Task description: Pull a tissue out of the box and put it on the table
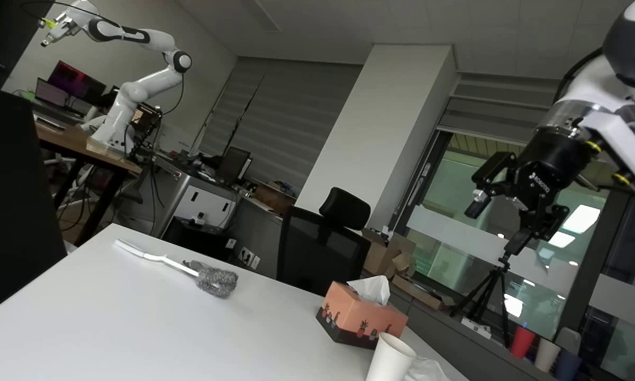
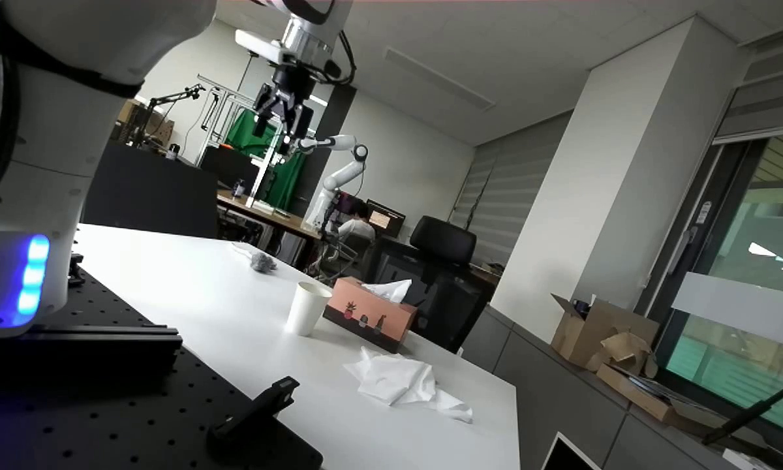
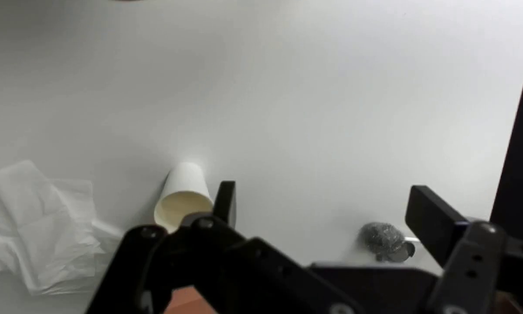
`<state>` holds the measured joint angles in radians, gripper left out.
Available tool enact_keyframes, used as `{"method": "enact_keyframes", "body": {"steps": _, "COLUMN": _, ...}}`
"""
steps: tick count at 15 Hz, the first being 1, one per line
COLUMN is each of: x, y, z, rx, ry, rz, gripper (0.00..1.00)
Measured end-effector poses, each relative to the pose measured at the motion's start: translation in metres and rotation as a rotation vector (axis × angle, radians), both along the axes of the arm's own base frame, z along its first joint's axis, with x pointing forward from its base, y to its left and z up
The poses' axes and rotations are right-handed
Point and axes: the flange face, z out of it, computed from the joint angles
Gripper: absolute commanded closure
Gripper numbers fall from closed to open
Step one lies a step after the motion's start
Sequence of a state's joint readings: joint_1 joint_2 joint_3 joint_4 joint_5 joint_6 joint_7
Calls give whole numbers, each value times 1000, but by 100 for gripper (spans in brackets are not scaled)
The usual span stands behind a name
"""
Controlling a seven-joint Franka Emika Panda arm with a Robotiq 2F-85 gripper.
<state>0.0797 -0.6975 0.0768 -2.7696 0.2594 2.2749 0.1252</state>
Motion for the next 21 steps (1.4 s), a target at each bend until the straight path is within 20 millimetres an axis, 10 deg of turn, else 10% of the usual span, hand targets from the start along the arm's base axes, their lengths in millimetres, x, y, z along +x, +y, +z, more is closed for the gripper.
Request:
{"method": "enact_keyframes", "body": {"steps": 13, "x": 170, "y": -221, "z": -38, "rx": -214, "ry": -222, "rz": -369, "gripper": 0}}
{"method": "enact_keyframes", "body": {"steps": 21, "x": 186, "y": -229, "z": -41, "rx": -217, "ry": -203, "rz": -385, "gripper": 0}}
